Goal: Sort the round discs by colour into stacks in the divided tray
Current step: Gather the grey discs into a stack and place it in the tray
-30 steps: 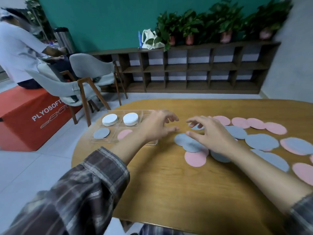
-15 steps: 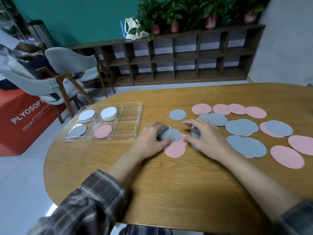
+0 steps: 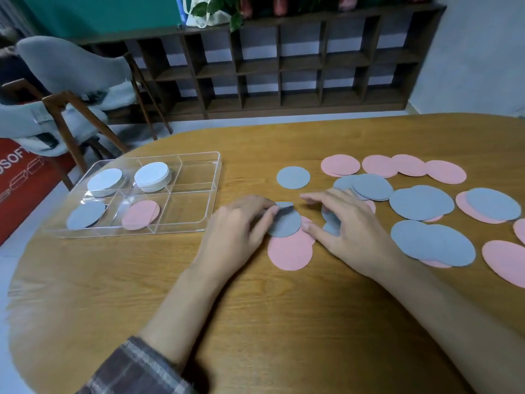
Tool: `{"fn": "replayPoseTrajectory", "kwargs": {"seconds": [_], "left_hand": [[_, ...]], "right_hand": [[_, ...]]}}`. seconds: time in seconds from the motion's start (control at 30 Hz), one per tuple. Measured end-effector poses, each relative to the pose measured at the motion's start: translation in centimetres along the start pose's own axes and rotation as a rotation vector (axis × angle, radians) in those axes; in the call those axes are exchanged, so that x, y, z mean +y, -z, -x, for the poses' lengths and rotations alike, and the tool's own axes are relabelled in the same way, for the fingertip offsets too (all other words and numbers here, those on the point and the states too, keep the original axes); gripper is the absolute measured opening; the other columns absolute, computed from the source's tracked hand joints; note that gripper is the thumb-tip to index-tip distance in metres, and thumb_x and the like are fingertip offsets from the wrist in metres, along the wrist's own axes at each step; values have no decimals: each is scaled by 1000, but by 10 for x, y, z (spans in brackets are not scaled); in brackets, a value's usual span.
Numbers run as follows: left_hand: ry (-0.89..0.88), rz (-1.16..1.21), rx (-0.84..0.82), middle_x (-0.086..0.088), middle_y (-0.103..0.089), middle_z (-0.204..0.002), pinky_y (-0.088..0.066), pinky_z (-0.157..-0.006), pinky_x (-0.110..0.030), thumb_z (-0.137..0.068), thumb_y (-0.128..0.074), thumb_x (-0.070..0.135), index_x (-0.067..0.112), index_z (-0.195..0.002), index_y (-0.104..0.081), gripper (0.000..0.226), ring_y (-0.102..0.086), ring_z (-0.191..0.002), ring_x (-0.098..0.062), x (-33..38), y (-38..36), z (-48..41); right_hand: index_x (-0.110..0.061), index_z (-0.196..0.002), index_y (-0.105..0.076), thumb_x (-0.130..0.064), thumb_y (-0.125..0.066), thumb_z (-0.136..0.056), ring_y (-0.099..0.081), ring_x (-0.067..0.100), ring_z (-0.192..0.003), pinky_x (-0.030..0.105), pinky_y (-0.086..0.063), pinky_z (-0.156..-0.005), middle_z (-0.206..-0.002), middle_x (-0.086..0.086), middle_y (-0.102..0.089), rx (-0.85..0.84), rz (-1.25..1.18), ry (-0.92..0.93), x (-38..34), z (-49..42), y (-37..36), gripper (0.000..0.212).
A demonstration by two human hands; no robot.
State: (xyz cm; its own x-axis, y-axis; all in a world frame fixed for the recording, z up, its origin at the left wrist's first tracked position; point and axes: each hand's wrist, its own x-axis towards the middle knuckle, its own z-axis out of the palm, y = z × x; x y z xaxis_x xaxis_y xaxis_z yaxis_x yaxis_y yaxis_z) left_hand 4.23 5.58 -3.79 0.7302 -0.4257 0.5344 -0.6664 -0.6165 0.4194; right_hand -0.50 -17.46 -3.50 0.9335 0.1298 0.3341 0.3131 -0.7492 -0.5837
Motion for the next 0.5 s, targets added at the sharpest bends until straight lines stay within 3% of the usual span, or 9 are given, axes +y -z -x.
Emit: {"fn": "replayPoseTrajectory", "kwargs": {"seconds": [0.13, 0.23, 0.33, 0.4, 0.5], "left_hand": [[-53, 83, 118, 1, -71, -99, -53, -81, -34, -104, -64, 16, 11, -101, -76, 14, -65, -91, -19, 9, -2, -3], [-24, 186, 157, 0, -70, -96, -52, -78, -29, -102, -65, 13, 9, -99, -78, 13, -64, -86, -14, 19, -7, -4], [22, 221, 159, 2, -71, -94, -51, -76, -28, -101, -67, 14, 11, -99, -78, 12, -64, -85, -13, 20, -11, -5], [37, 192, 142, 4, -70, -93, -51, -77, -28, -102, -66, 18, 13, -101, -78, 12, -64, -85, -9, 18, -15, -9], [56, 133, 51, 8, -65, -95, -53, -80, -32, -101, -67, 37, 20, -109, -76, 21, -61, -86, -6, 15, -23, -20]], "right_hand": [[-31, -136, -62, -34, -72, -94, -52, 9, -112, 20, -42, -93, -122, -17, -61, -24, -30, 5, -2, 0, 0, 43], [-29, -126, -67, -32, -69, -96, -54, 7, -108, 15, -40, -91, -114, -17, -66, -2, -57, 30, -1, -1, 0, 30], [-24, -108, -70, -24, -64, -100, -56, 10, -90, 16, -38, -79, -90, -7, -68, 32, -106, 27, -1, 0, 1, 10], [-20, -101, -69, -20, -62, -102, -55, 13, -78, 22, -40, -70, -79, -3, -65, 68, -139, 24, -1, 0, 4, 8], [-18, -101, -68, -19, -60, -103, -54, 10, -70, 18, -37, -61, -73, -4, -61, 140, -148, -5, 0, -1, 10, 8]]}}
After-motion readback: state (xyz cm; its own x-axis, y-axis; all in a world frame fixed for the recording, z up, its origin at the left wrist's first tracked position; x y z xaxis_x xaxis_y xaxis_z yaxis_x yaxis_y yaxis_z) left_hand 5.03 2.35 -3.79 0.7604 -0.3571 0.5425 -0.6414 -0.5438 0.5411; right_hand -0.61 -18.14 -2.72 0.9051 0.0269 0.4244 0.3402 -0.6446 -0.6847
